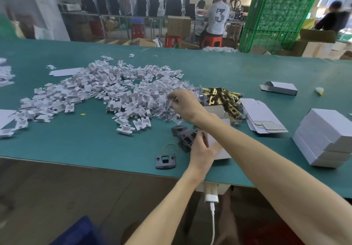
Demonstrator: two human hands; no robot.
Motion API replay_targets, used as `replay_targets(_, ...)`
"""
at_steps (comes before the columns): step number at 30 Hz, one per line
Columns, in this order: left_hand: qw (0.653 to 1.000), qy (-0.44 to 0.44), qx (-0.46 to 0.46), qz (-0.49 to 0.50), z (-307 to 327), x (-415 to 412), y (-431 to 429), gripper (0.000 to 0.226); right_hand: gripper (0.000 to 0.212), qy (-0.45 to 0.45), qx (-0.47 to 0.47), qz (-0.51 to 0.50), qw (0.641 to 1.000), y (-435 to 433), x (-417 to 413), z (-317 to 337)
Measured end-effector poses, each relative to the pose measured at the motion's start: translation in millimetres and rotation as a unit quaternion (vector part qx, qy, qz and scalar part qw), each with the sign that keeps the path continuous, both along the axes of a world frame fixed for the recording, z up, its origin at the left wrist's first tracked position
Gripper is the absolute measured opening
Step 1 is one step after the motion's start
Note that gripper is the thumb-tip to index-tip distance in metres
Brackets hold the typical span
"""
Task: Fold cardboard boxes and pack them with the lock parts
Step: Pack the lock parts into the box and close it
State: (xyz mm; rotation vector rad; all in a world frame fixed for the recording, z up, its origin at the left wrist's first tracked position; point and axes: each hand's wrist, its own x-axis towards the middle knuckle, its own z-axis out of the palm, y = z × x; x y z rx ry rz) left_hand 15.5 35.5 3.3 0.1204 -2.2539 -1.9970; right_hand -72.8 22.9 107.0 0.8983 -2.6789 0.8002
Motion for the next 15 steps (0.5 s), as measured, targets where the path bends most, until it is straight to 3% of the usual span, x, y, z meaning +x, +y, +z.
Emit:
replay_targets(4, 0.999, -0.005, 0.052, -0.003, -3.0, -0.4, -1.6, 0.034, 0.028, 0.013, -0.037, -0.019, 0.999, 23.4, 4.5, 14.8)
replay_targets(8, 0.994, -0.015, 0.110, 0.005, -3.6, -1.4, -2.3, 0.024, 0.038, 0.002, -0.057, -0.046, 0.997, 50.0, 5.7, 21.1)
replay_targets(15, 0.984, -0.009, 0.179, -0.011, -2.6, 0.8, 1.6, 0.042, 0.022, 0.035, -0.148, -0.092, 0.984, 86.4, 11.9, 30.6)
